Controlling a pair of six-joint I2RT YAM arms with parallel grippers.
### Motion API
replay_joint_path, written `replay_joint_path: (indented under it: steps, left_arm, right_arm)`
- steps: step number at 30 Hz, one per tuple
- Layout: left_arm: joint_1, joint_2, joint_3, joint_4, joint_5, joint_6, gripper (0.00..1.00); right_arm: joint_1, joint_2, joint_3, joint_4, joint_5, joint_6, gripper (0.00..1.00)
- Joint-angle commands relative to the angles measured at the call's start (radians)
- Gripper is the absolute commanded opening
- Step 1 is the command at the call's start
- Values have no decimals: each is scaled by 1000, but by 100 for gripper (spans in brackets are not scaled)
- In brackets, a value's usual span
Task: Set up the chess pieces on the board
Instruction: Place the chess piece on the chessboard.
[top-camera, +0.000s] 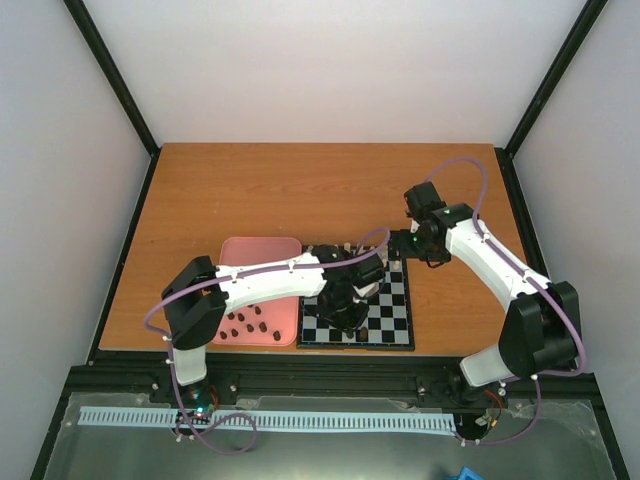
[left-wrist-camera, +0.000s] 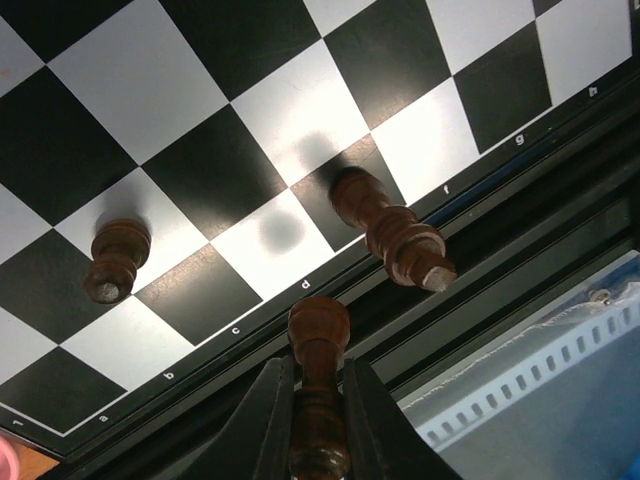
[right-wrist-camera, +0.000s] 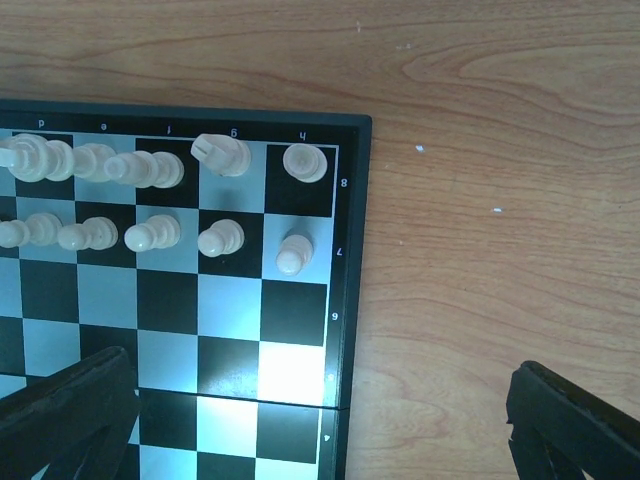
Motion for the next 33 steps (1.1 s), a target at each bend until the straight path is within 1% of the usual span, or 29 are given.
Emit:
replay_joint_path:
  steps: [1,20,31,33]
  left_arm:
    - [-20,11,-2,4,-30,16,1]
    - [-40,67,-12,45,-108,37,1]
    - [-48,96,1,59,-101,33,1]
    - [-50,100,7,59,-98,35,3]
  right_arm:
    - [-11,-37,-21,14,7,14,100]
    - [-14,-54,-51,23,6,13,100]
    - [-14,-62,-59,24,-1,-3,100]
    - [-14,-63,-60,24,-7,-4,100]
